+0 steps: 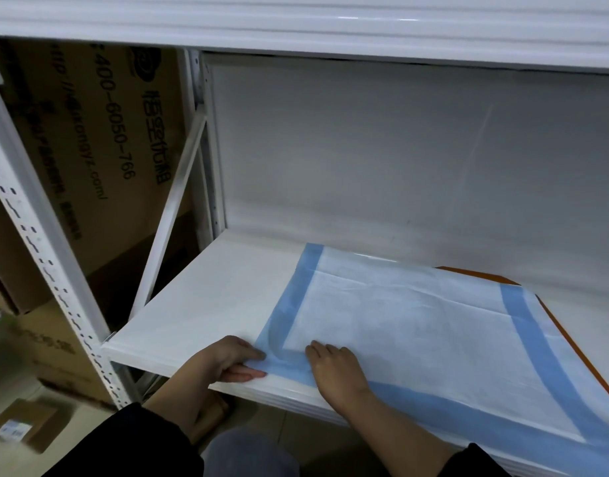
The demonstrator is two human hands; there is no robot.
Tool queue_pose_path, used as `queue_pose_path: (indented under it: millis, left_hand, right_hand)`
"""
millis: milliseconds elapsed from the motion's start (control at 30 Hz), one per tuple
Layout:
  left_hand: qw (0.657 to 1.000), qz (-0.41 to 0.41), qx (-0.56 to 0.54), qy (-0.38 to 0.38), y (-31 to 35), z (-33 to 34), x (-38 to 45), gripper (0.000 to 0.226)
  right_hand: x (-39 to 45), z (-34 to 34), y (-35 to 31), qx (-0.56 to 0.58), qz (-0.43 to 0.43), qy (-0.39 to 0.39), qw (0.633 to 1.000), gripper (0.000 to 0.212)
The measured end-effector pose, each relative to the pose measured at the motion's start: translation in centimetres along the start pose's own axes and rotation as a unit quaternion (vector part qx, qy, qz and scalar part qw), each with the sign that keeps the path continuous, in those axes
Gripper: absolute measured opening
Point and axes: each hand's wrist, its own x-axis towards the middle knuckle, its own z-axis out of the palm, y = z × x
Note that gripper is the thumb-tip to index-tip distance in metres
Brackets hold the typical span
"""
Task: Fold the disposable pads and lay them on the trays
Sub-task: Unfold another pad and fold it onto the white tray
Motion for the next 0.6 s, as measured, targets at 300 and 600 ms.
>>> queue_pose_path:
  millis: [300, 600]
  left_hand:
    - [0.999, -0.004, -0.04, 0.012, 0.5, 0.2, -1.0, 0.058]
    - [0.994, 0.05, 0.042, 0.087, 0.0, 1.0, -0.4, 0.028]
  right_hand:
    - [0.3, 0.6, -1.6, -0.015, -0.037, 0.017, 0.999, 0.035]
    - [-0.8, -0.2, -0.6, -0.015, -0.022, 0.032, 0.999, 0.033]
